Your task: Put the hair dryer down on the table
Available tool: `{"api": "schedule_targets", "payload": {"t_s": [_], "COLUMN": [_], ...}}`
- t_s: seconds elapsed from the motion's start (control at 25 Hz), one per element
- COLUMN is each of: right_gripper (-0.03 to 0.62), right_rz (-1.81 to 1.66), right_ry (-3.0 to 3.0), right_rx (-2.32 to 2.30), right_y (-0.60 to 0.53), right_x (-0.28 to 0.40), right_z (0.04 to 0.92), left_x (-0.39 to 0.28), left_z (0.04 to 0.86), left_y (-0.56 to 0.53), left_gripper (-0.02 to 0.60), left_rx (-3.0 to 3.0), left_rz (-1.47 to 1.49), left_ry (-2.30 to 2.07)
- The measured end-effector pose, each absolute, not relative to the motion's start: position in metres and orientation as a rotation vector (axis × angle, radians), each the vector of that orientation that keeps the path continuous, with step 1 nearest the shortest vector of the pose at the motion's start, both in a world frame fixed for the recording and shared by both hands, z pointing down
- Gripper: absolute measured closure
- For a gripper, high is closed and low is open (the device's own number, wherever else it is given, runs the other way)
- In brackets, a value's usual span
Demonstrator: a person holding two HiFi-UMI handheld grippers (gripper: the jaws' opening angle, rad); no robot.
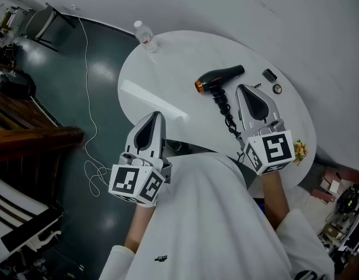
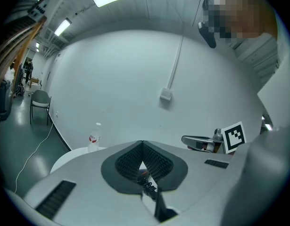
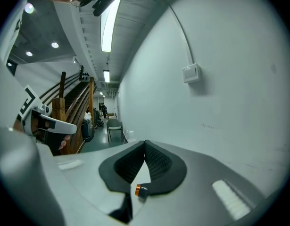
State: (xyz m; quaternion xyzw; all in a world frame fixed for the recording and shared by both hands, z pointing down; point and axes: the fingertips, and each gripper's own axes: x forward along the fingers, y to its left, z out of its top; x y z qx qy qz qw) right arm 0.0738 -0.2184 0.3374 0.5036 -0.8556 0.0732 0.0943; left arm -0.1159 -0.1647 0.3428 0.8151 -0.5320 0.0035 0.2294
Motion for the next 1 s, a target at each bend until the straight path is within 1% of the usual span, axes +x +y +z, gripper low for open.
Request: {"api": "schedule_targets", "payload": {"t_s": [0.24,1.0], "right_gripper": [0.582,0.583], "right_rz": [0.146,0.167], "right_ry": [-2.559,-2.579], "right_rx": [1.487,1.465], "right_y": [-0.208,-0.192], "right_x": [0.073,0.067], "right_z": [0.317,0.324], "left_x": [-0.116,-0.124], "left_z": [0.341,0.335], "left_y": [-0.162,-0.156], "left_gripper": [0.572,0.572], "left_rx": [2.251,2.259], "left_rz": [0.012,0.01], "left_ry": [-1.469,-1.495]}}
